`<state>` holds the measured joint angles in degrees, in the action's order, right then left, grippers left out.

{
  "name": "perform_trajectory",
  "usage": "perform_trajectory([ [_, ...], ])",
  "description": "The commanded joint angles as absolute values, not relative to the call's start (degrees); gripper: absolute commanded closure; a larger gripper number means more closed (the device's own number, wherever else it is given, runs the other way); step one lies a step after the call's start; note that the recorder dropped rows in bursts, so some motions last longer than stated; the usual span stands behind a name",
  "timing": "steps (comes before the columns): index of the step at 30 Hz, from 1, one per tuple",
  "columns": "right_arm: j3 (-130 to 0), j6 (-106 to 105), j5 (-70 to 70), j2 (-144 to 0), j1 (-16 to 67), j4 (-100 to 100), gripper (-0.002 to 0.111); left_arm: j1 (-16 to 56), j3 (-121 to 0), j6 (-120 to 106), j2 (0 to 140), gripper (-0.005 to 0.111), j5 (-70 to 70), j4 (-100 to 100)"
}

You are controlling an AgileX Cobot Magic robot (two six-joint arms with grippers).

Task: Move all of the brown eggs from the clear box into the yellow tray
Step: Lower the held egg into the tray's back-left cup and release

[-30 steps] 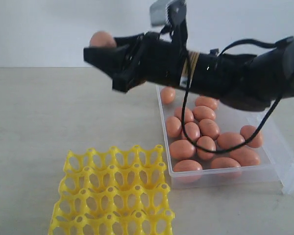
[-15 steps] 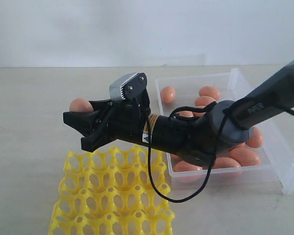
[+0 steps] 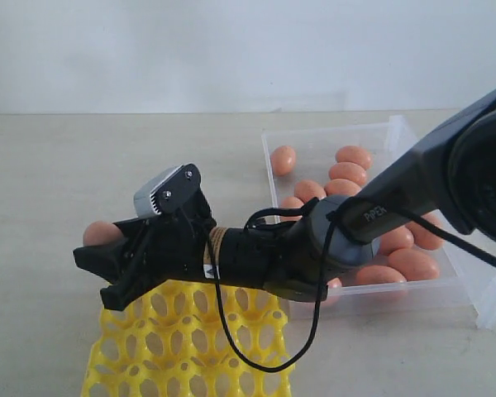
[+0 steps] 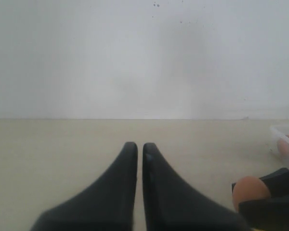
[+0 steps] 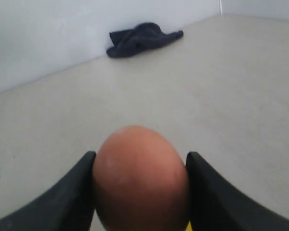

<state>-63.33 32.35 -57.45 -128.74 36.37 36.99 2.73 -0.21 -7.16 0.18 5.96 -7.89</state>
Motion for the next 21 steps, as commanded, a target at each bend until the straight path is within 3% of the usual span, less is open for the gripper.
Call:
perform_trajectory([
  [1,-63.57,31.78,-55.19,-128.52,36.57,38.28,0.109,2.57,0.0,-7.33,0.0,0.103,5.64,-7.91],
  [21,-63.57,28.93,-51.13,-121.48,36.57,44.22,0.109,2.57,0.0,-7.33,0.0,0.103,5.93,-7.91],
])
